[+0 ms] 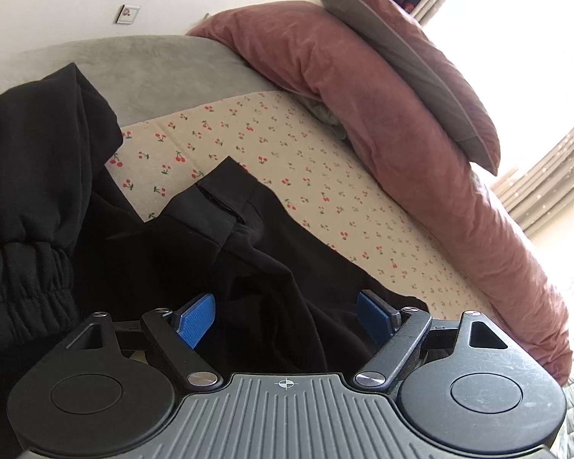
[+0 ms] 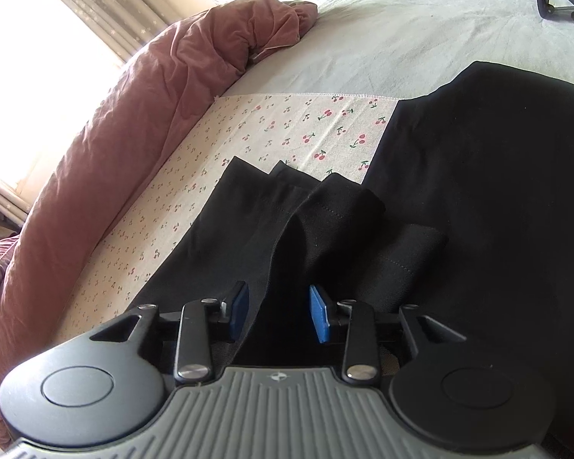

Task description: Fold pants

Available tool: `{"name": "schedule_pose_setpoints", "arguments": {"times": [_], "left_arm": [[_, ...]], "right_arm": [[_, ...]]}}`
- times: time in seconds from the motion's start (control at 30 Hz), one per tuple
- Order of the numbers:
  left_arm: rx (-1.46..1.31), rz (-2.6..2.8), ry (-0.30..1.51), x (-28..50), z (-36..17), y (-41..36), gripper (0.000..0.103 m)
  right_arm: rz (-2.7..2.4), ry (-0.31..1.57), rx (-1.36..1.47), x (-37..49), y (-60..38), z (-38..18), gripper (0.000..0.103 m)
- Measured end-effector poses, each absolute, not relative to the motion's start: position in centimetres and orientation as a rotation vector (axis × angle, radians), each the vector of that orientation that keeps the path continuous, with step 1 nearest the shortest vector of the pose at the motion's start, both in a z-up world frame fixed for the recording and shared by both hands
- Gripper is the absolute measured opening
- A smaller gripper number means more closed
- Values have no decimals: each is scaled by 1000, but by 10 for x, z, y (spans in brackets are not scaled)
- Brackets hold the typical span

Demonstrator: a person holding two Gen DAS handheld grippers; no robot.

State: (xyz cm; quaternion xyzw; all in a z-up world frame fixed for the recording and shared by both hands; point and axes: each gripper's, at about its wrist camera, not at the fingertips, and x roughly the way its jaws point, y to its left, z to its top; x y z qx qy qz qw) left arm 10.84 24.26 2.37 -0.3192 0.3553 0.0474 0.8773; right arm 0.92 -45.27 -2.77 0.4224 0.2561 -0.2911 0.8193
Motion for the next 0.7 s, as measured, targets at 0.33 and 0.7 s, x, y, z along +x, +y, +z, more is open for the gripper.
{"name": "schedule_pose_setpoints", "arguments": {"times": [0.33, 0.7], "left_arm": [[-670, 200, 721, 117, 7, 250, 5], [-650, 184, 726, 96, -1, 254, 5]], "right_arm": [[-575, 528, 917, 2, -460, -28, 0], [-576, 494, 828, -29, -440, -5, 0]]}}
